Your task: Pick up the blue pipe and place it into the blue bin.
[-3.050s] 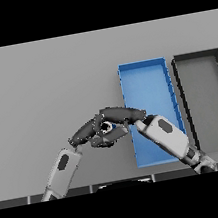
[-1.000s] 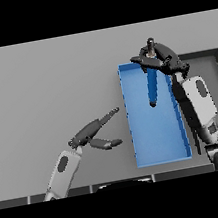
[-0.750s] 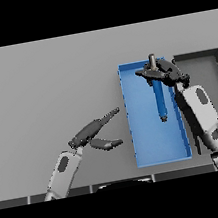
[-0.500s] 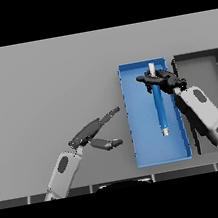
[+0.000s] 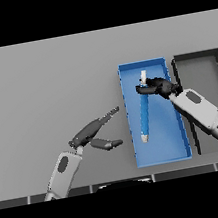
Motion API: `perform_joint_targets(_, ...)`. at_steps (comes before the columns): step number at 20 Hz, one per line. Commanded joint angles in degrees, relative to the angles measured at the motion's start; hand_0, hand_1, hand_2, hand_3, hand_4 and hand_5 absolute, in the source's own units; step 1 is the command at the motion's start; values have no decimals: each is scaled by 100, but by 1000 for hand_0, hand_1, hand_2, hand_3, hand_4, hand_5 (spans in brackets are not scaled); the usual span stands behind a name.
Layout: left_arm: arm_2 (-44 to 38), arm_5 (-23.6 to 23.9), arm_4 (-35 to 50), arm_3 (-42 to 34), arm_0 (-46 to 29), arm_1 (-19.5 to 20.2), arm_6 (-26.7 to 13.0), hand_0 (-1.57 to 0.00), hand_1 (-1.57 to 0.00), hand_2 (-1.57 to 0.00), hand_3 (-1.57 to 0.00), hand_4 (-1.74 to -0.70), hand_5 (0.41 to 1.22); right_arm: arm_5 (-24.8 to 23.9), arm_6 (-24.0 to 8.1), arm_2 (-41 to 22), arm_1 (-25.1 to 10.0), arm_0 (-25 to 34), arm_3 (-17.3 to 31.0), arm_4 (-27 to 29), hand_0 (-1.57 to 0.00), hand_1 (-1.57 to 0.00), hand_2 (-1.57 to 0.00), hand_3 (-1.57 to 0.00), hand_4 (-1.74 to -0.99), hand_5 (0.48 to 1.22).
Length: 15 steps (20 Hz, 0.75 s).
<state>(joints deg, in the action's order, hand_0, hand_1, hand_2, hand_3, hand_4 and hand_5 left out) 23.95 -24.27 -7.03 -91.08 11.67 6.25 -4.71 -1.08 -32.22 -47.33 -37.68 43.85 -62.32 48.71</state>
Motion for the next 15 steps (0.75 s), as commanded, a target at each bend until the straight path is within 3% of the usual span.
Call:
perform_joint_targets(1,-4,-17,-1,31,6,13,-10,1,1,1,1,-901,453,46,73,-33,1,8,70,-75,-89,-79,-76,-61,-1126,794)
perform_joint_targets(5,-13,-33,35,54,25,-20,-69,1,1,1,1,-914,459,-144,87,-41,25,36,143,-179,-36,-32,-30,-24,-1122,705)
perform_joint_targets(8,-2,-23,-9,141,20,-31,71,1,1,1,1,-916,464,-68,166,18,-1,18,157,-106,-18,-16,-15,-12,-1123,689)
perform_joint_targets(15,-141,-39,121,342,314,-134,-106,1,1,1,1,-920,468,150,313,37,39,21,289,-78,-9,-8,-7,-6,-1129,677)
